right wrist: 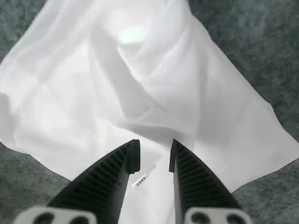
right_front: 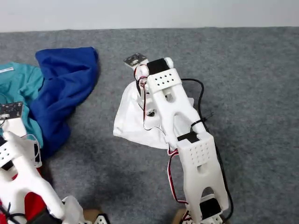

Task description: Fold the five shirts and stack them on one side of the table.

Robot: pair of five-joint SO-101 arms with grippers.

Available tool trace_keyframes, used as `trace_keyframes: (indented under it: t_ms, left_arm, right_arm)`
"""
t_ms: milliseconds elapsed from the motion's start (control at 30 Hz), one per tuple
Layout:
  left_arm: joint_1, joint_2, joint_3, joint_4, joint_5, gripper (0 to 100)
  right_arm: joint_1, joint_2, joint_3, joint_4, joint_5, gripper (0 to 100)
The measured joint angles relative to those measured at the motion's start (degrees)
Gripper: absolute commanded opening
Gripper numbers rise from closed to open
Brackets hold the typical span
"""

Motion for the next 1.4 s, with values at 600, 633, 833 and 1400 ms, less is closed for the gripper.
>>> trace_keyframes:
  t_ms: [600,633,833,1400]
  left_arm:
    - [0.1,0.0,0.0,-1.6,0.5,11]
    - [0.1,0.0,0.0,-1.6,0.5,11]
    - [0.1,0.0,0.0,-1.6,0.5,11]
    - [0.1,0.0,0.0,-1.6,0.5,11]
  right_arm:
    - [0.1,7.0,-2.4,-0.1,0.3,1.0]
    - [-0.4,6.9,-2.4,-0.1,1.0,0.8]
    - [-4.0,1.3,-2.4,0.1,2.8,0.9]
    - [-18.5,2.4,-2.4,0.3,2.8,4.7]
